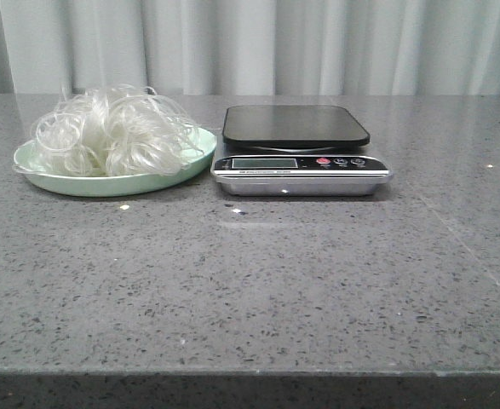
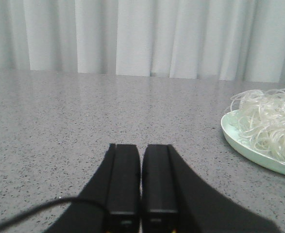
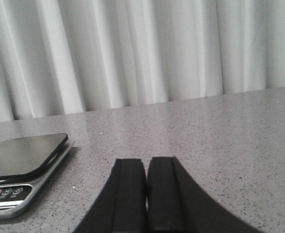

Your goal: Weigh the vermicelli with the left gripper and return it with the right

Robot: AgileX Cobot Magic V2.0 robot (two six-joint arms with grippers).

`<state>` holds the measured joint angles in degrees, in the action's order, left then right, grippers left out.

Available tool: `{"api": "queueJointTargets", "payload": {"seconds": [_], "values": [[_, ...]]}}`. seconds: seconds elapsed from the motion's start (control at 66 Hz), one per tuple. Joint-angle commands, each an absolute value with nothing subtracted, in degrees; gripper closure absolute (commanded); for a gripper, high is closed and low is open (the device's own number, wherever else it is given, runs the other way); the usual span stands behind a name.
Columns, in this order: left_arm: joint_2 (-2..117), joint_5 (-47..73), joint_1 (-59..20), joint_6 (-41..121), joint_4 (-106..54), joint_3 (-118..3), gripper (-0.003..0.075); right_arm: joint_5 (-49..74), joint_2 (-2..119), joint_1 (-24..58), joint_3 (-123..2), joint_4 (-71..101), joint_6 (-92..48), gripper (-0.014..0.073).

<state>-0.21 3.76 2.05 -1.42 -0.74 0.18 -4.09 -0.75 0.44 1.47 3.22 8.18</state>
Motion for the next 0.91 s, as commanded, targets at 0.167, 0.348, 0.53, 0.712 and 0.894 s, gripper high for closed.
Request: {"api": "queueJointTargets", "payload": {"seconds": [0.167, 0.348, 0.53, 0.712, 0.894], "values": [[-1.4, -0.8, 2.2, -1.9, -0.8, 0.6, 0.0594, -9.0, -1.5, 0.2, 1.1, 4.0, 2.8, 0.0426], [-1.4, -0.8, 2.2, -1.9, -0.8, 0.6, 0.0594, -9.0, -1.5, 0.2, 1.1, 4.5, 2.8, 0.0426], [-1.4, -0.8, 2.2, -1.9, -0.8, 0.6, 0.0594, -9.0, -1.5, 0.2, 1.1, 4.5, 2.8, 0.0426], [-1.4, -0.8, 2.2, -1.9, -0.8, 0.6, 0.0594, -9.0, -1.5, 0.2, 1.1, 4.5, 2.8, 0.0426], [-1.4, -0.8, 2.2, -1.9, -0.8, 0.6, 0.0594, -9.0, -1.5, 0.2, 1.1, 4.5, 2.8, 0.0426]]}}
